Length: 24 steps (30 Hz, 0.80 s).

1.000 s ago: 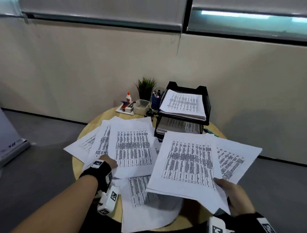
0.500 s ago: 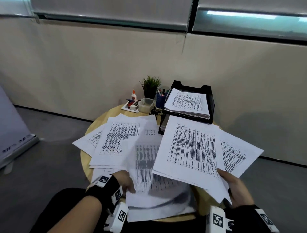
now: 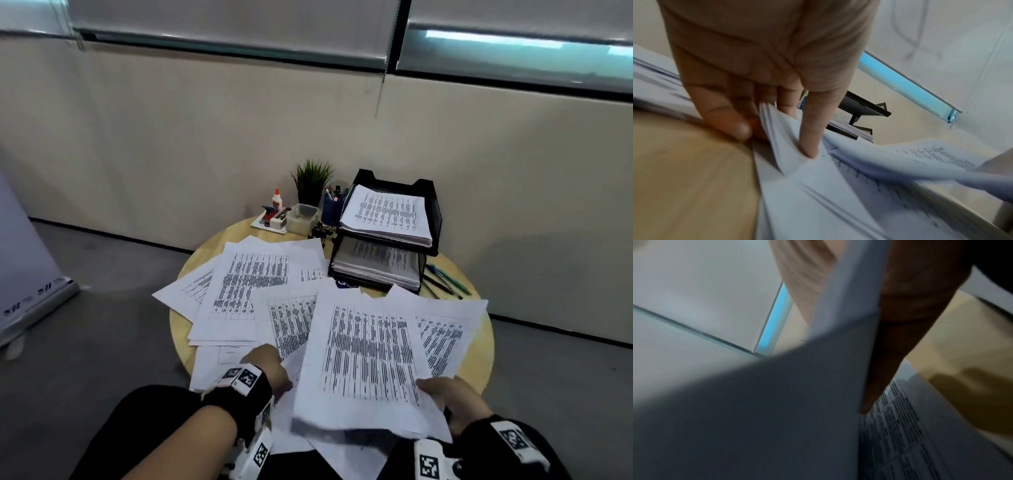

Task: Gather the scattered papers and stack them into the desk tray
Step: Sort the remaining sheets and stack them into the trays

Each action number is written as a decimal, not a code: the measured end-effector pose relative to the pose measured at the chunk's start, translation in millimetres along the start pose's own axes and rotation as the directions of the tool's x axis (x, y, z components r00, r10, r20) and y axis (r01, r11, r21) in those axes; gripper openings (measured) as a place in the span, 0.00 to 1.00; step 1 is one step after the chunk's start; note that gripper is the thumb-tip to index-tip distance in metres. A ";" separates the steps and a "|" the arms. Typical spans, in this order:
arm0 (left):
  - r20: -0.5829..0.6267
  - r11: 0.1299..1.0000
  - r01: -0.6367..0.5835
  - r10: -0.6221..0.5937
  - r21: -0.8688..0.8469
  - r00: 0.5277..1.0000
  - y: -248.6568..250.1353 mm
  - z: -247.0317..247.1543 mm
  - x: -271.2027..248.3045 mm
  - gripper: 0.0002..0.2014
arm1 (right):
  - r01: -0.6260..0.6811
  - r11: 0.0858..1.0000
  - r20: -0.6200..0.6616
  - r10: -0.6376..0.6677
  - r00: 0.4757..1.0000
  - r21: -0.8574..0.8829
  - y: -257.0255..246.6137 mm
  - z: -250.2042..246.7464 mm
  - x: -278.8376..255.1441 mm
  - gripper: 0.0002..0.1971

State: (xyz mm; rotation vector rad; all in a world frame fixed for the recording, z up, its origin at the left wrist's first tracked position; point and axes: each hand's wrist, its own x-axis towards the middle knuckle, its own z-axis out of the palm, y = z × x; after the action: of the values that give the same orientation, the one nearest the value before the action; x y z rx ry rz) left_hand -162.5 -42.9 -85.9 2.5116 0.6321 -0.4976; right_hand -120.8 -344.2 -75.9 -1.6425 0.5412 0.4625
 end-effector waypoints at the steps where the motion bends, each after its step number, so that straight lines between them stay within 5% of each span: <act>1: 0.022 1.000 0.010 -0.011 0.015 1.000 1.2 0.5 -0.4 0.16 | 0.001 0.998 -0.041 -0.003 0.999 -0.059 -0.9 2.0 0.7 0.05; 7: 0.057 0.997 0.068 -0.069 0.030 0.996 -1.8 -6.2 0.0 0.19 | -0.006 0.945 -0.137 -0.041 0.990 -0.326 -0.9 1.3 2.1 0.05; 10: -0.011 0.966 0.067 -0.072 -0.249 0.997 -9.7 -13.2 10.1 0.14 | -0.005 0.909 -0.168 -0.071 0.983 -0.417 3.2 4.7 4.3 0.11; 13: -0.036 0.817 0.101 -0.147 -0.568 0.989 -14.6 -11.6 20.7 0.21 | -0.019 0.874 -0.164 -0.070 0.984 -0.485 3.5 9.2 6.8 0.29; 15: -0.025 0.747 0.104 -0.160 -0.657 0.987 -15.6 -9.4 23.3 0.15 | -0.013 0.836 -0.163 -0.092 0.982 -0.548 3.9 14.1 7.1 0.30; 19: 0.002 0.749 0.124 -0.162 -0.651 0.987 -14.4 -5.2 27.9 0.18 | 0.027 0.800 -0.120 -0.124 0.985 -0.599 5.4 18.9 11.3 0.19; 24: -0.068 0.814 0.045 -0.104 -0.579 0.992 -11.7 1.8 31.4 0.22 | 0.082 0.817 -0.041 -0.128 0.991 -0.571 5.7 17.0 13.5 0.20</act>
State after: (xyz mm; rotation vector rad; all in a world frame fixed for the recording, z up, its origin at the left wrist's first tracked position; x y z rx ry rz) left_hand -143.1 -24.4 -106.0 1.9397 0.7846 -0.1666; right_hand -113.2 -329.1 -90.6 -2.2647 0.3802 0.5092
